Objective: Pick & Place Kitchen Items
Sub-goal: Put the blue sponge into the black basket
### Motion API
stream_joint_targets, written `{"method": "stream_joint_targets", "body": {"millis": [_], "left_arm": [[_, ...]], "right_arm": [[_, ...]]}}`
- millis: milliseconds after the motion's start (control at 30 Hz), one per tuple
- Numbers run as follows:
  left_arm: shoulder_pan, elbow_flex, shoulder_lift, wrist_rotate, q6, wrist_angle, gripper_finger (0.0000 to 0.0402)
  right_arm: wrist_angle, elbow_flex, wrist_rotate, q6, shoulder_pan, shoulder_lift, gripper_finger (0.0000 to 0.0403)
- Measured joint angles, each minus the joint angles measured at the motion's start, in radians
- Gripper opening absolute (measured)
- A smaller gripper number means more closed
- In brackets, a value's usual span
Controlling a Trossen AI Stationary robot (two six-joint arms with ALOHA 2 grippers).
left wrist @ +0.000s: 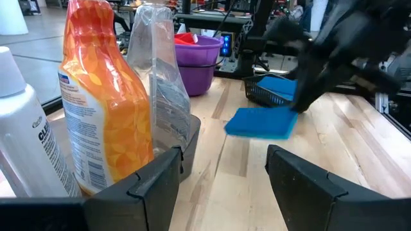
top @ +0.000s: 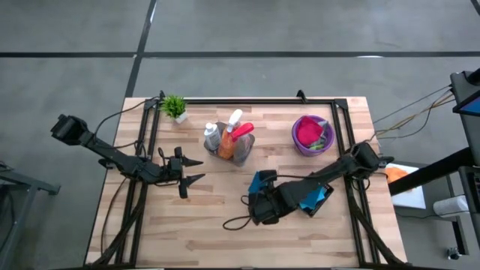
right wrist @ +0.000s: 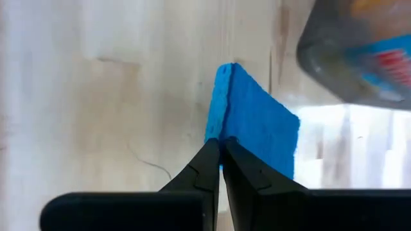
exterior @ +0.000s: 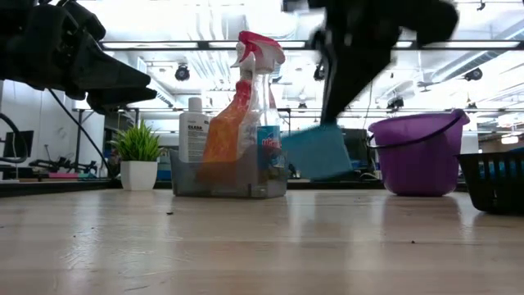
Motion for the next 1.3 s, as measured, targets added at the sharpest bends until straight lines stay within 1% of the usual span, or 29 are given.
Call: {"method": "stream_joint_targets", "body": {"millis": [100, 233, 400, 733, 833, 867, 1033, 1200, 1300], "left_arm": [[0.0, 0.0, 0.0, 0.0, 0.0, 0.0, 0.0231], [0.0, 0.0, 0.0, 0.0, 0.0, 0.0, 0.0231], [0.0, 0.0, 0.0, 0.0, 0.001, 0.0, 0.0231], [0.0, 0.0, 0.0, 0.0, 0.004, 0.0, 0.0231], [-0.001, 0.0, 0.0, 0.0, 0.003, 0.0, 0.0231], [-0.001, 0.0, 0.0, 0.0, 0.003, 0.0, 0.0231], [-0.001, 0.0, 0.0, 0.0, 0.0, 0.0, 0.0231], [-0.001, 0.0, 0.0, 0.0, -0.004, -0.002, 0.0231], [-0.001, 0.0, 0.0, 0.0, -0.004, -0.004, 0.0231]], "right_arm": [[-0.082, 0.094, 0.006, 0.0, 0.024, -0.002, 0.0018], [-0.183, 0.187, 0.071, 0.034, 0.056, -0.002, 0.0018], [-0.273, 0.213, 0.138, 0.123, 0.089, -0.002, 0.0018], [-0.281, 0.209, 0.069, 0.182, 0.134, -0.002, 0.0018], [-0.262, 0.204, -0.021, 0.22, 0.134, -0.003, 0.0018], [-0.253, 0.199, -0.034, 0.228, 0.133, -0.003, 0.0018], [-0.099, 0.137, -0.056, 0.203, 0.133, -0.003, 0.0018], [0.077, 0.035, -0.136, 0.183, 0.109, -0.003, 0.0018], [0.132, -0.02, -0.144, 0.151, 0.099, -0.001, 0.0027]]}}
